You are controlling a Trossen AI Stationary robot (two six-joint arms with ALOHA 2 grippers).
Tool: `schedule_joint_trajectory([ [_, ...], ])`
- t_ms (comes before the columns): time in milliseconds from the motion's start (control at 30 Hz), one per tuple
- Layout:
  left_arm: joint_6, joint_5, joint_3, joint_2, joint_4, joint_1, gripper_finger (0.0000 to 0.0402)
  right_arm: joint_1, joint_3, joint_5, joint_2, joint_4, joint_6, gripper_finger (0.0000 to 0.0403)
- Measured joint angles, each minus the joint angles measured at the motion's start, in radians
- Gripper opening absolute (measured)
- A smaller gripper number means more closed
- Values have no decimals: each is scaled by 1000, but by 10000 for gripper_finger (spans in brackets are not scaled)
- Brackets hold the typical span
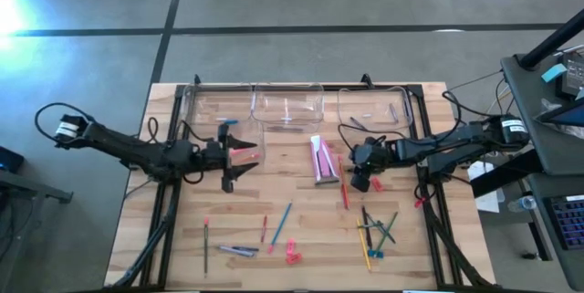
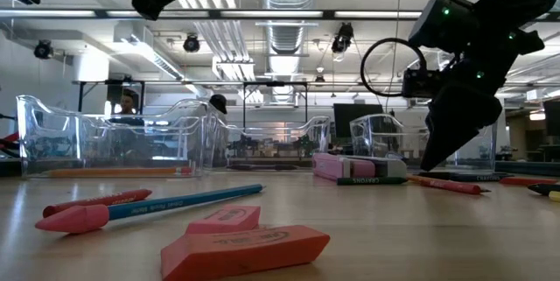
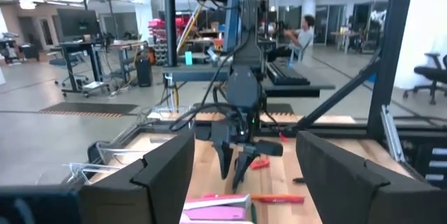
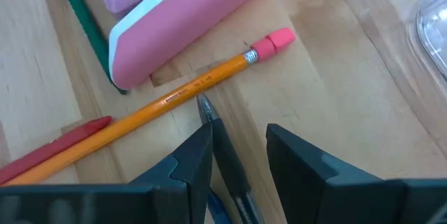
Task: Sort crayons/erasers/pens/pencils in bins
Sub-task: Put the black pen into the top middle transparent bin
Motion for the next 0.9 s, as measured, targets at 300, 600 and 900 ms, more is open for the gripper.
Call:
schedule_joint_trajectory([
  [300, 0, 3, -1, 11, 0, -1, 237, 3, -58, 0, 0, 58, 30, 127],
  [600, -1, 5, 13, 32, 9, 0, 237, 3, -110, 16, -2, 104, 16, 82],
  [900, -4, 5, 13, 33, 10, 0, 237, 3, -131, 26, -3, 101, 14, 28],
])
